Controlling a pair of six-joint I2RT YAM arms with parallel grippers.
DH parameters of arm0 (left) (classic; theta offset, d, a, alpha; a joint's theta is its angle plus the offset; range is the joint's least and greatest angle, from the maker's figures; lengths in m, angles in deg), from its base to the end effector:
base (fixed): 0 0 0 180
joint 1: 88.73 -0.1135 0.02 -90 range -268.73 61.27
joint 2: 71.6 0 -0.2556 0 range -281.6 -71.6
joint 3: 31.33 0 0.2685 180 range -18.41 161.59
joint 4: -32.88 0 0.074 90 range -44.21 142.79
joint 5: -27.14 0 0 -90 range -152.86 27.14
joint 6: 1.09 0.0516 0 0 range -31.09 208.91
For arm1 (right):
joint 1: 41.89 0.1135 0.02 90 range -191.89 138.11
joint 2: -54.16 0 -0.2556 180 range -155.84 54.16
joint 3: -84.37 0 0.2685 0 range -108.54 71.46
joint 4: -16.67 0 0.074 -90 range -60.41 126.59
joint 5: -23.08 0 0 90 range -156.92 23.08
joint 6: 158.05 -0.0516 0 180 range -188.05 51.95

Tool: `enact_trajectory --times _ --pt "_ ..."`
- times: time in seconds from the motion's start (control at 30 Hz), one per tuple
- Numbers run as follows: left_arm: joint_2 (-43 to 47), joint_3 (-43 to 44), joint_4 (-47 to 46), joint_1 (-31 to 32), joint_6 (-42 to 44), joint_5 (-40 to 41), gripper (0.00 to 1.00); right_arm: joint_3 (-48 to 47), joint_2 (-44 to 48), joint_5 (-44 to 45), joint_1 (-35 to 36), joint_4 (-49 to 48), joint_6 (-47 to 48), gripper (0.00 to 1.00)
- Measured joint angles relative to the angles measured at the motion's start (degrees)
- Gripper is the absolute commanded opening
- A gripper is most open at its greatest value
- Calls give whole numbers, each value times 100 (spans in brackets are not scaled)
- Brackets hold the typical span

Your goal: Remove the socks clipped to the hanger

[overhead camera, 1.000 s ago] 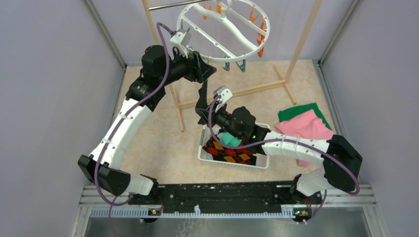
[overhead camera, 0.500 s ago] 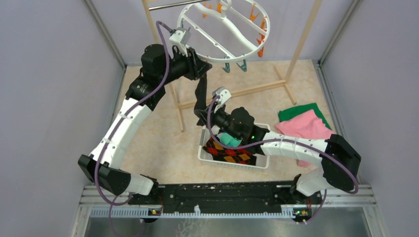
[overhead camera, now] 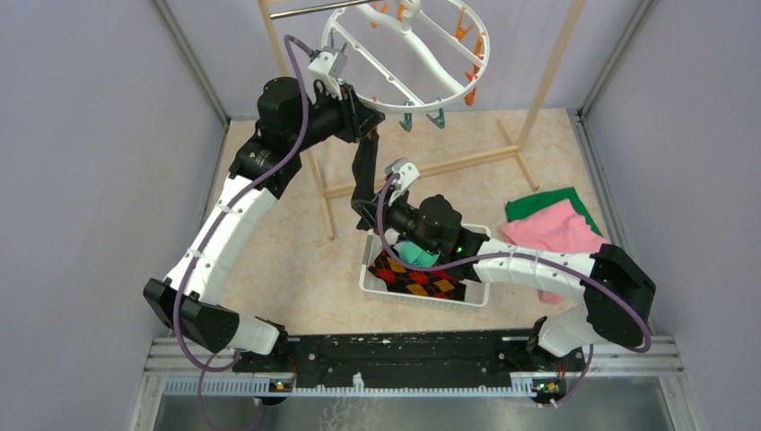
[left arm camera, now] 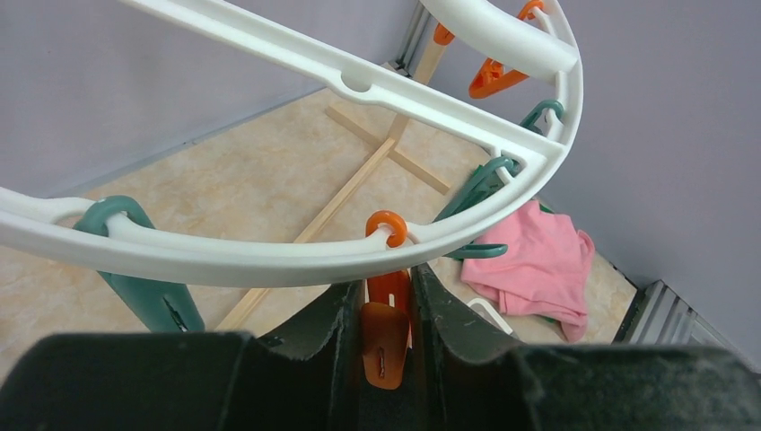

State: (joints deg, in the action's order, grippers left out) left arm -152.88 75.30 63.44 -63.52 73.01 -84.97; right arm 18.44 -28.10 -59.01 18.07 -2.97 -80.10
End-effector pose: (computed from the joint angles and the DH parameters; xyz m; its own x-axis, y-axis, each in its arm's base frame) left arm 0.3040 -0.1646 0.4700 -0.2800 -0.1487 -0.9484 0.6832 0.6632 -0.3057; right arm 0.1904 0.3151 0.2985 -0.1364 0.1772 -0.9747 -0.7773 0.5908 0.2162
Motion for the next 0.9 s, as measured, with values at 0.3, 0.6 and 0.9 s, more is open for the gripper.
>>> enact_trajectory --times 0.3,0.6,0.9 --pt "26 -44 -68 0 114 -330 98 284 308 85 -2 81 -61 0" --pt "975 -1091 409 -83 675 -927 99 286 542 -828 -157 55 -651 0" --pt "1775 -2041 638 -98 866 -1812 99 280 929 -1257 -175 160 -809 1"
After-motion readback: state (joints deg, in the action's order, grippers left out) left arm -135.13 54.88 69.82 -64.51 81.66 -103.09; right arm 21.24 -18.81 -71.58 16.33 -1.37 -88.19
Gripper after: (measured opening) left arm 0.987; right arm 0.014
